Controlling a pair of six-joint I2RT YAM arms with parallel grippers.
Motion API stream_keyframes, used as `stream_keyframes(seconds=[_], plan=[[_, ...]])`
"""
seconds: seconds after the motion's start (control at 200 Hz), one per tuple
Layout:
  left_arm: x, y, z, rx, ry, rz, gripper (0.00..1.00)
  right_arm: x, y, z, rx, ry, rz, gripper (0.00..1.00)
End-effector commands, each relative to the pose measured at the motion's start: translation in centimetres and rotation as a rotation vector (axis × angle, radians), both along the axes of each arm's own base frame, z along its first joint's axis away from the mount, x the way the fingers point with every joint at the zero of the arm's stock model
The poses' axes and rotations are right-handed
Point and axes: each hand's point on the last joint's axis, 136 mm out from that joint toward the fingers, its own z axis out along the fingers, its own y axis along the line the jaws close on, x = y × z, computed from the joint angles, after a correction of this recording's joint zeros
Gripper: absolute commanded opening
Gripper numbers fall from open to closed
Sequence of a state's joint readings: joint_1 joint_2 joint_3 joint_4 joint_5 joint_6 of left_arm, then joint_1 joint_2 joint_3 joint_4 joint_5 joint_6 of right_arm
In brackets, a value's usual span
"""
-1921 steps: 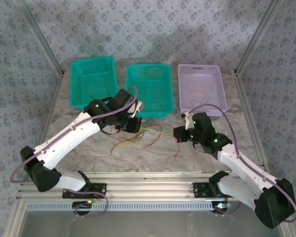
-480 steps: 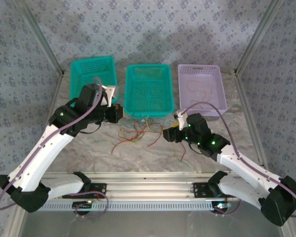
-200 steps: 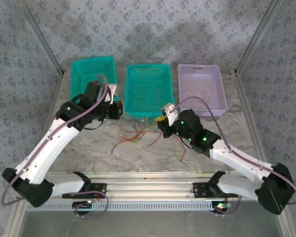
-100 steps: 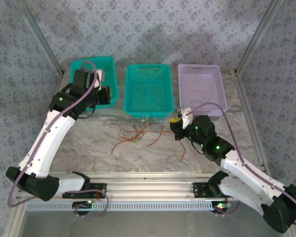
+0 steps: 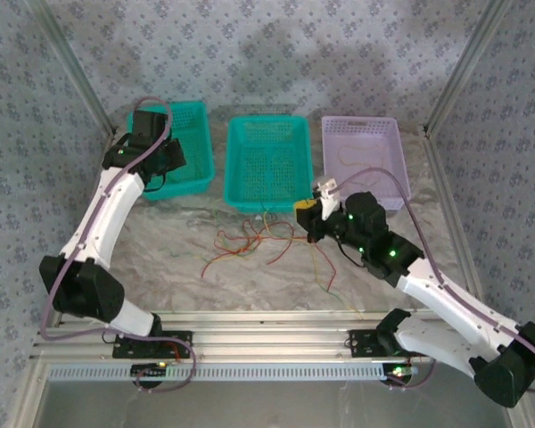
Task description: Untangle the cables
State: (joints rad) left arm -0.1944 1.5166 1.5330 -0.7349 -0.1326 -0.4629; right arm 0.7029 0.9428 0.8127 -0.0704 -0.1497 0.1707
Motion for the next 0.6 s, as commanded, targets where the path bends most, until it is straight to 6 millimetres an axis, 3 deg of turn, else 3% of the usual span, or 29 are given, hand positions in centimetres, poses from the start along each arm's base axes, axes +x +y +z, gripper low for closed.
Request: stream_keyframes(seconds=[0.0,0.335,0.38,0.435,0.595], plan=[[2.1,1.4,-1.7,-0.067,0.018,0.069,0.0,0.3,1.2,0.8,-0.029,0.006,0.025,0.0],[6.1,4.1,-9.7,-0.112,0.146,0.163,0.0,2.5,7.5,2.2,-0.112,0.027,0.111,0.0],[6.4,4.0,-10.5,-0.131,0.169,0.165,0.0,3.1,8.4,3.5,-0.102,0.014,0.116,0.0],[6.9,3.4,-10.9,-0.175,0.184,0.147,0.0,3.9,9.4,3.5,-0.111,0.029,0.122,0.0],[7.4,4.4,-12.3,-0.146,0.206,0.184,0.0,6.1,12.3,3.7,-0.126,0.061,0.144,0.0]])
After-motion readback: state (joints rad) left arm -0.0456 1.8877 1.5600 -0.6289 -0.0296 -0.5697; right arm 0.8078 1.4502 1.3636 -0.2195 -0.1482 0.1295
